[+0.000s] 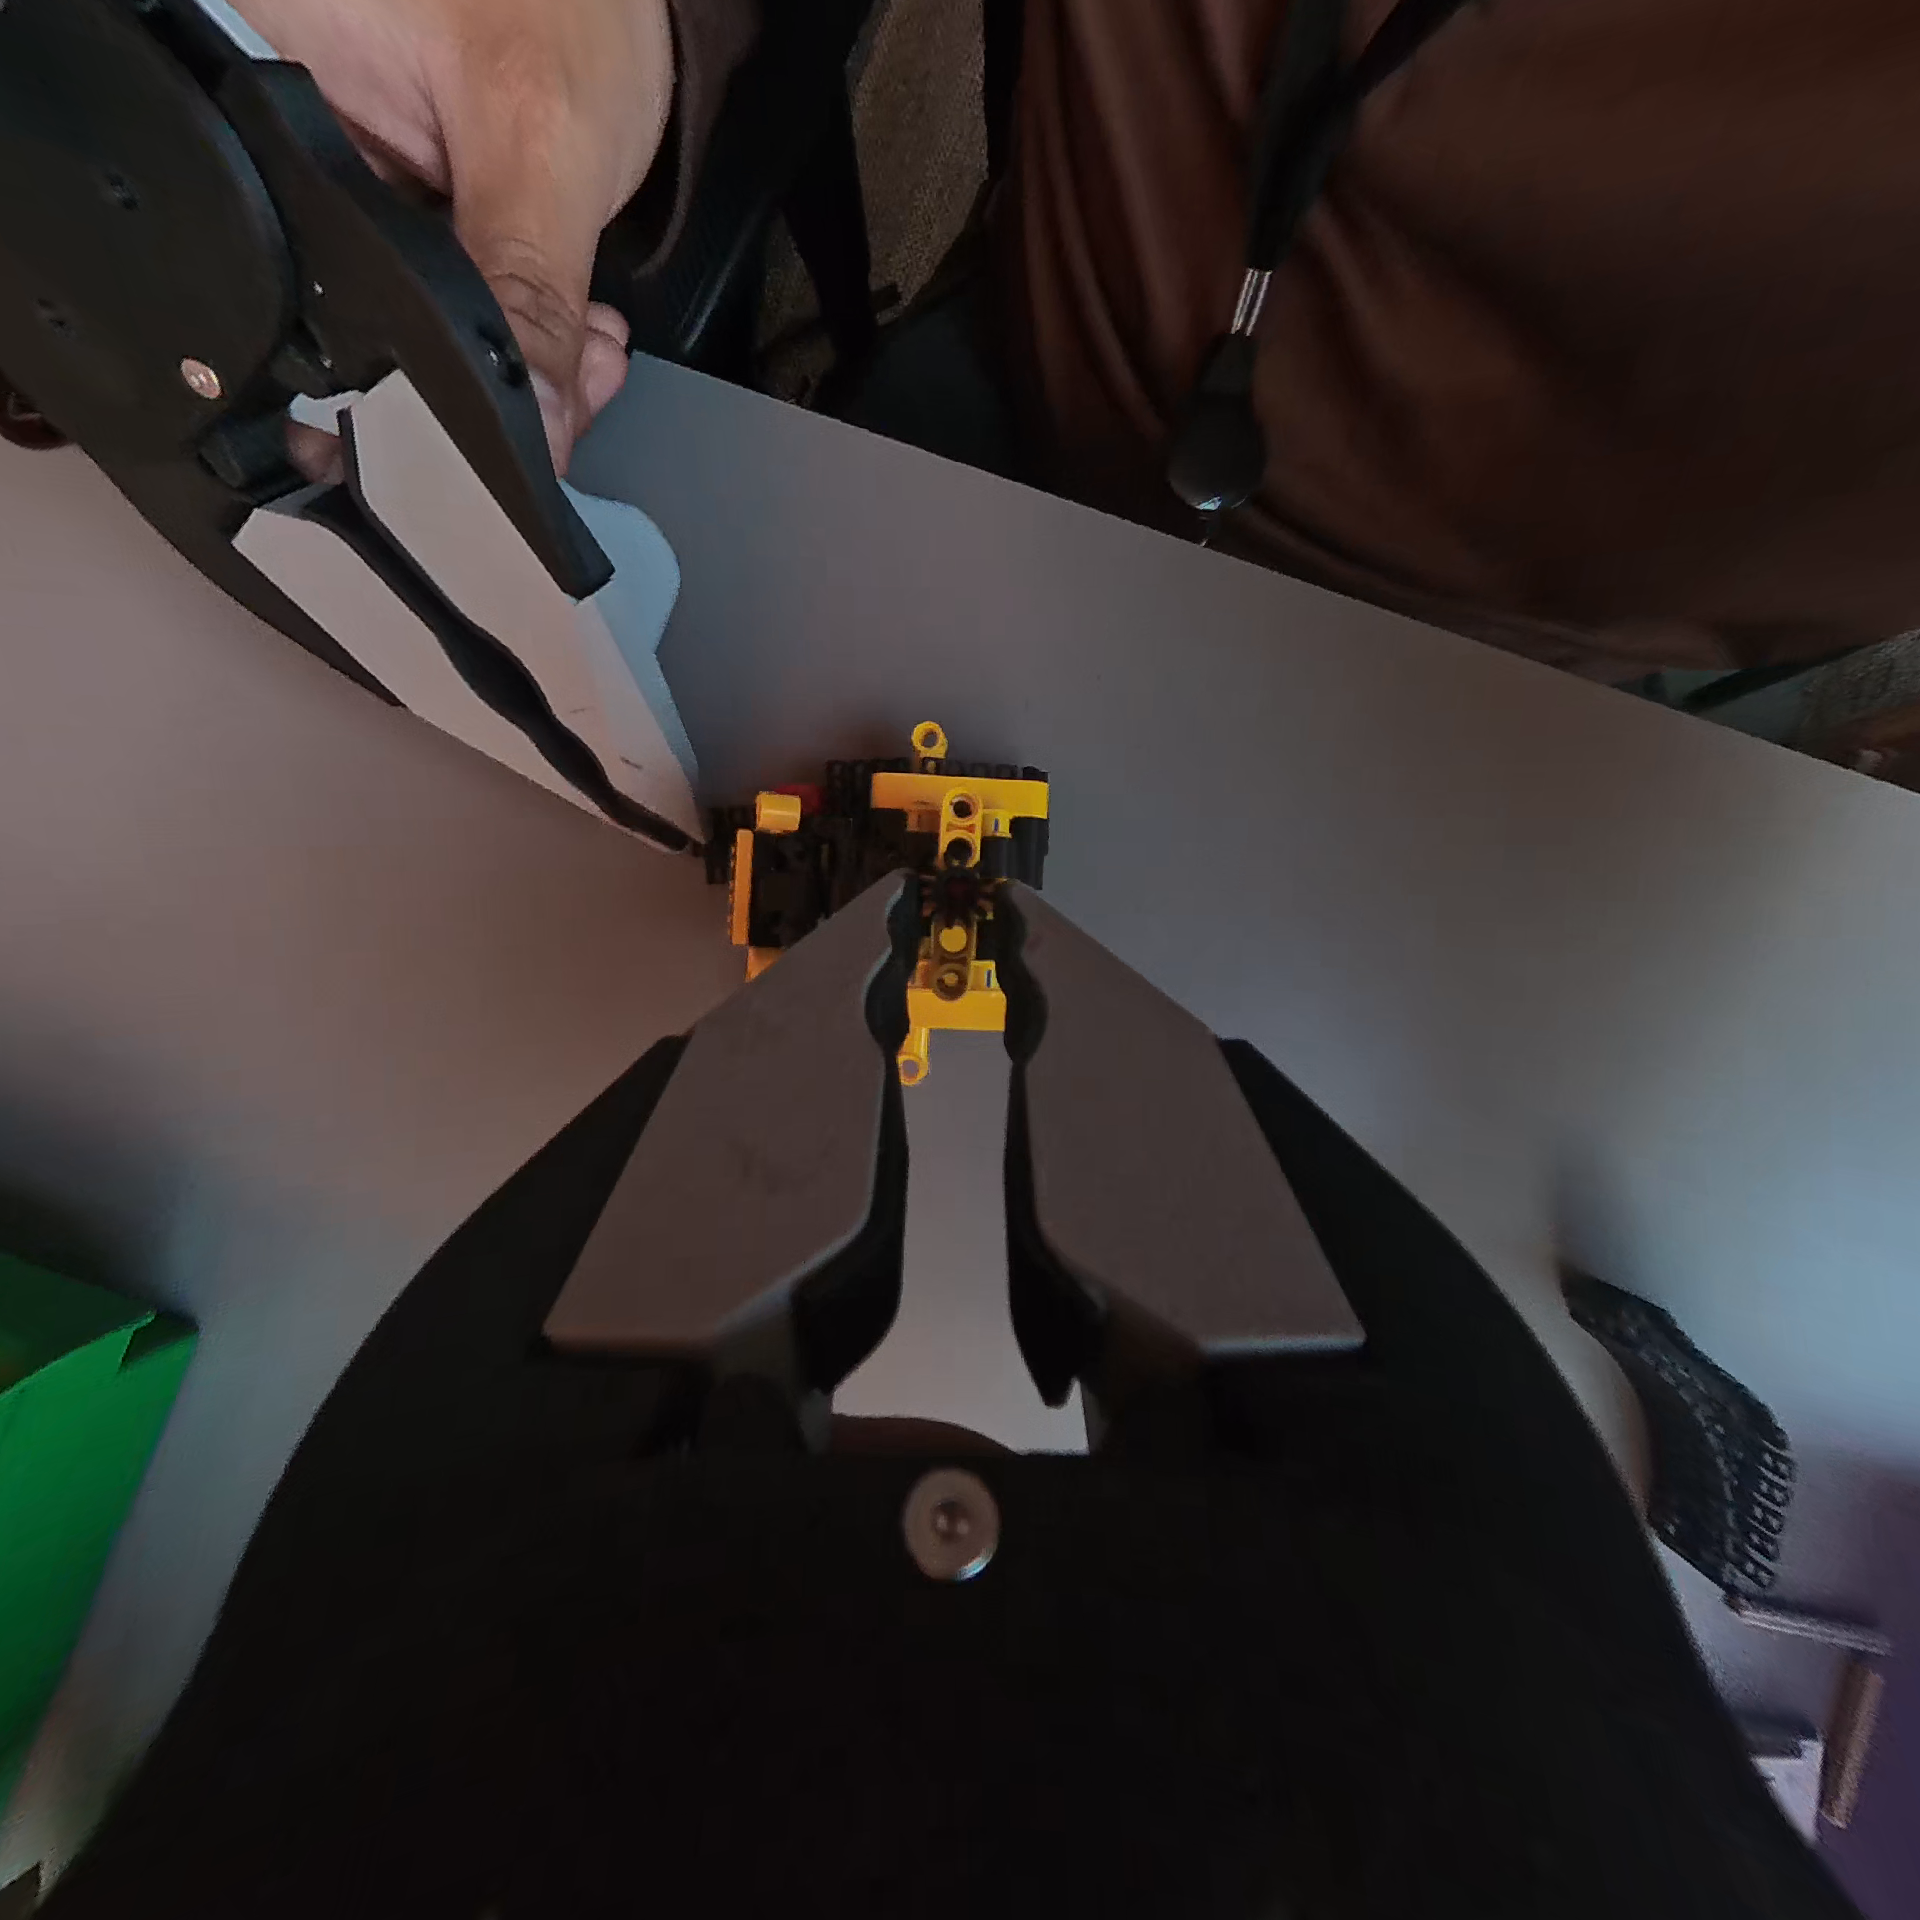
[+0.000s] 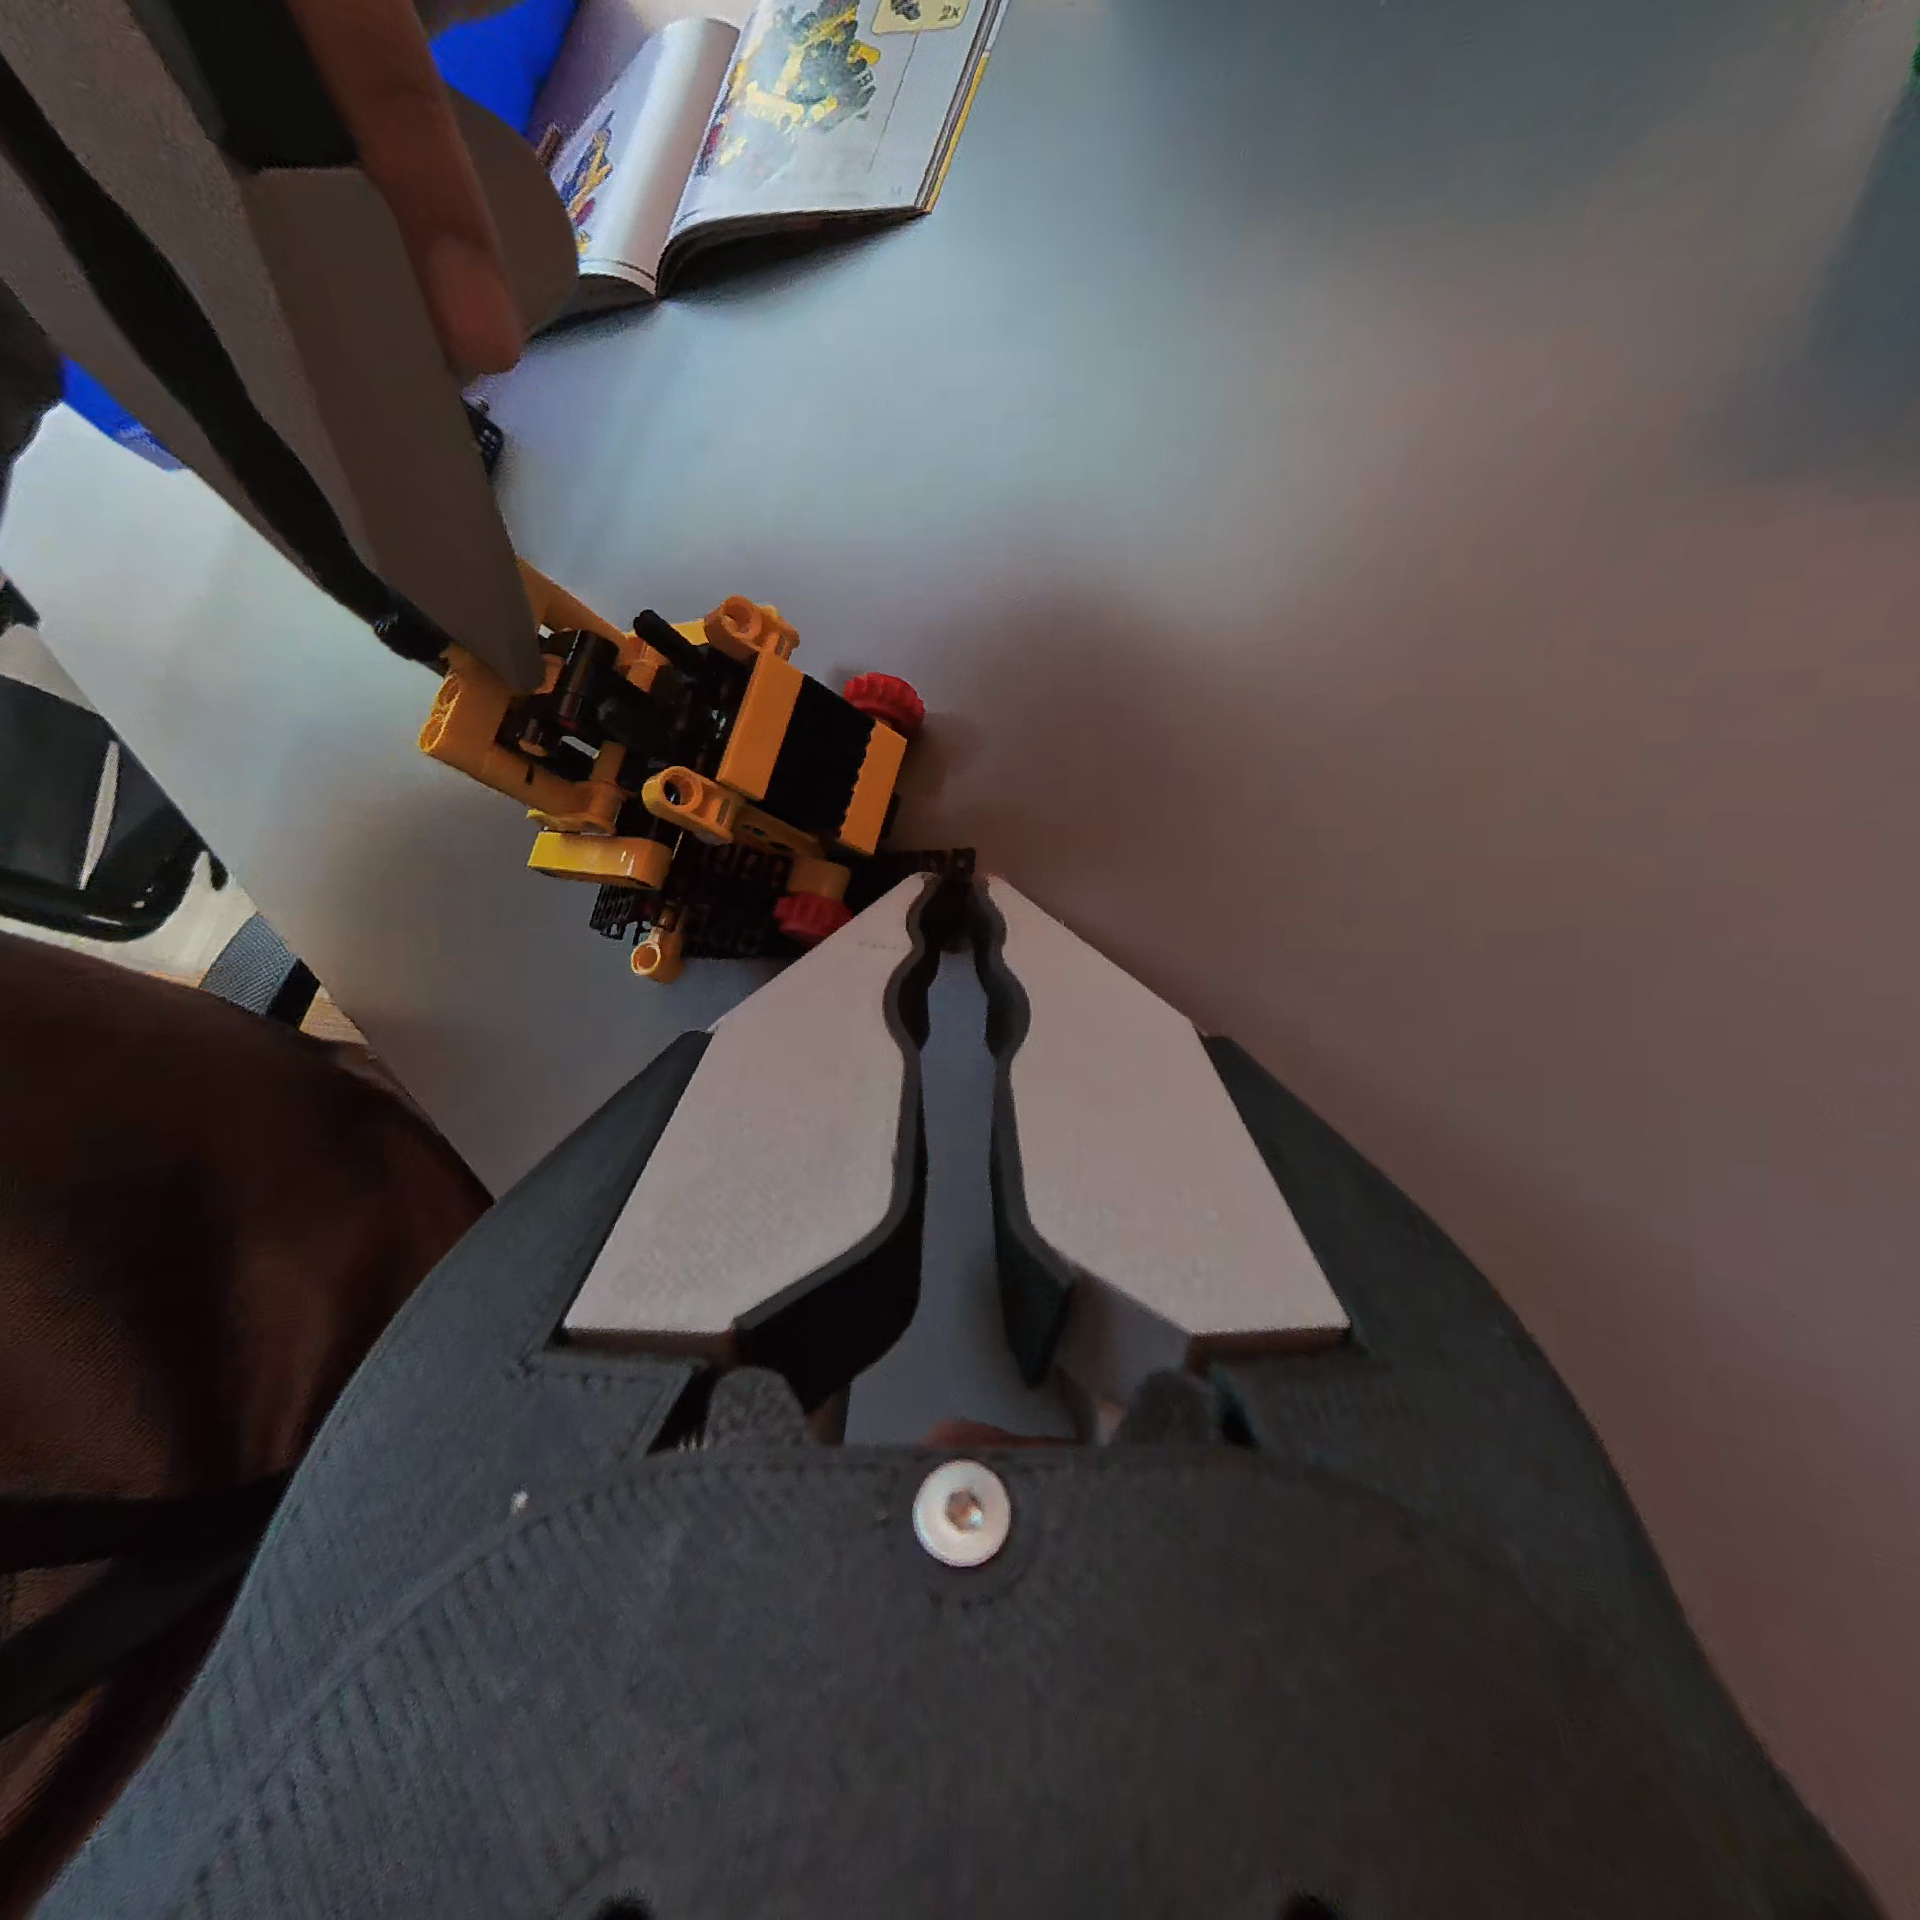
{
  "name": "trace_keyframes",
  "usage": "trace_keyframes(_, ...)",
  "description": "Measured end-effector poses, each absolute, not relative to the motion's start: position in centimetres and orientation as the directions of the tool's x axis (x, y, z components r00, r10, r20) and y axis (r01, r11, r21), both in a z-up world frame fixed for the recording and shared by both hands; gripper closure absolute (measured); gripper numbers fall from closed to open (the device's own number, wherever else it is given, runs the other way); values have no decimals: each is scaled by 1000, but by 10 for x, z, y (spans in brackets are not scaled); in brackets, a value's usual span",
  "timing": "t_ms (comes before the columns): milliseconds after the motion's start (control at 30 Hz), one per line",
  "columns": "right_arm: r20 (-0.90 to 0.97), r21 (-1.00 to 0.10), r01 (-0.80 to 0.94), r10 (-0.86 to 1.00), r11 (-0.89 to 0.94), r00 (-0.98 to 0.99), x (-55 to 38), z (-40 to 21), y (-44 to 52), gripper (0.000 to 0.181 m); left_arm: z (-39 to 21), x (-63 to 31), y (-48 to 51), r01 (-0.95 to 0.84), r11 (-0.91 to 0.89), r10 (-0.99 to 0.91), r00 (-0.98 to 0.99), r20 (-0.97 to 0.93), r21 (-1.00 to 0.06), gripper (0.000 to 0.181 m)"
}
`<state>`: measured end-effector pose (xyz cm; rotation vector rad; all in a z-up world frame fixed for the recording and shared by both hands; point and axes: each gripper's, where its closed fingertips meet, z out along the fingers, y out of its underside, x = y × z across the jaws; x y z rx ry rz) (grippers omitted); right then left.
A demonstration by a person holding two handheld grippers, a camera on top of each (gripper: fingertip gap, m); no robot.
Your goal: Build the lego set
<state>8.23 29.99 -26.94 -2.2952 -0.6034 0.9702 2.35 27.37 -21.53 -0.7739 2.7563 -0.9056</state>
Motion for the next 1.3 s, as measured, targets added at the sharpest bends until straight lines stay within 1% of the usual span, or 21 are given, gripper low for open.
trace_keyframes(167,-478,-674,166,595,-720,646,87,-267,291,177,-216,24,274,-443,700,-521,-853,24,-560,169)
trace_keyframes(267,-468,-694,158,606,-703,644,92,-264,291,174,-215,21,278,-479,698,-557,-830,15,-532,167)
trace_keyframes(333,-469,-717,148,628,-681,621,96,-258,291,172,-210,18,279,-503,678,-598,-801,-5,-537,164)
trace_keyframes(367,-472,-729,147,647,-668,599,96,-254,291,170,-206,18,281,-517,661,-628,-777,-25,-544,154)
trace_keyframes(400,-475,-739,154,668,-656,572,96,-250,290,169,-201,18,283,-535,641,-665,-745,-50,-550,138)
trace_keyframes(433,-473,-742,172,688,-648,550,96,-249,289,169,-195,18,286,-556,620,-702,-708,-75,-554,130)
trace_keyframes(533,-397,-758,251,731,-602,556,104,-249,298,167,-171,19,294,-604,520,-828,-530,-183,-603,124)
trace_keyframes(600,-334,-777,289,755,-560,565,110,-248,308,166,-154,19,305,-629,404,-914,-311,-262,-664,124)
trace_keyframes(667,-319,-810,301,809,-504,494,104,-239,309,161,-150,11,309,-641,227,-969,-76,-233,-734,127)
trace_keyframes(733,-302,-836,332,871,-438,389,95,-233,305,159,-164,-5,309,-668,77,-968,126,-215,-740,122)
trace_keyframes(767,-281,-842,359,894,-404,348,91,-234,303,159,-172,-11,304,-667,21,-958,199,-205,-745,117)
trace_keyframes(833,-232,-856,408,940,-319,249,85,-235,299,158,-185,-16,286,-625,-76,-944,295,-145,-777,116)
trace_keyframes(900,-179,-850,472,971,-232,156,84,-242,294,157,-189,-14,276,-551,-140,-916,388,-104,-822,116)
trace_keyframes(967,-114,-836,530,990,-140,83,84,-248,293,153,-196,-12,276,-500,-162,-877,468,-109,-851,116)
trace_keyframes(1067,-44,-816,577,999,-37,3,84,-250,296,139,-212,-6,280,-479,-154,-845,517,-136,-864,113)
trace_keyframes(1133,-42,-805,593,997,3,-63,81,-250,294,127,-221,0,286,-472,-156,-835,532,-139,-868,109)
trace_keyframes(1233,-56,-776,629,989,46,-140,75,-256,295,118,-229,12,287,-446,-186,-860,505,-75,-875,107)
trace_keyframes(1300,-62,-759,648,982,69,-177,69,-259,298,117,-233,19,285,-444,-217,-882,471,-20,-869,102)
